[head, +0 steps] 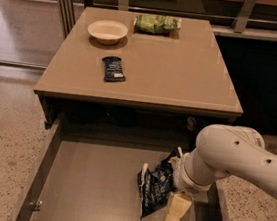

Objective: Pick blue chip bag from top drawer and place on counter

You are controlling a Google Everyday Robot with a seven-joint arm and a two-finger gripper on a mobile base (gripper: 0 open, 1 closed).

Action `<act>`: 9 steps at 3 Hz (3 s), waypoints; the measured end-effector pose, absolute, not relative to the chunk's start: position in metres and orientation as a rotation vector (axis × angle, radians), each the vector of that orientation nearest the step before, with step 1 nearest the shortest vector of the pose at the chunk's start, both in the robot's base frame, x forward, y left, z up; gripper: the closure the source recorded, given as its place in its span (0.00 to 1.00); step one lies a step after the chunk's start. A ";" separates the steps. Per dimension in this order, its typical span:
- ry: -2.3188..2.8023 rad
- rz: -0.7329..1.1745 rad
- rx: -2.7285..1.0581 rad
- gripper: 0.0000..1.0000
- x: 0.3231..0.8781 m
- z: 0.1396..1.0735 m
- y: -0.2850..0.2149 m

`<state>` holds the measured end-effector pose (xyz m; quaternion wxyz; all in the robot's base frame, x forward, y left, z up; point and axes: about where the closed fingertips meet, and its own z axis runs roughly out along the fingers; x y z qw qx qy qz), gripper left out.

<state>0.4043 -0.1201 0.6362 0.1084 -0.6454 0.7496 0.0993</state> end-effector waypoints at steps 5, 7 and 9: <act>2.256 0.304 -1.884 0.63 0.411 0.607 -0.128; 2.256 0.304 -1.884 1.00 0.411 0.607 -0.128; 2.224 0.342 -1.868 1.00 0.412 0.620 -0.125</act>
Offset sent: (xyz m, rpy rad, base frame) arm 0.0085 -0.0121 -0.0462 -0.0221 0.0529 -0.0432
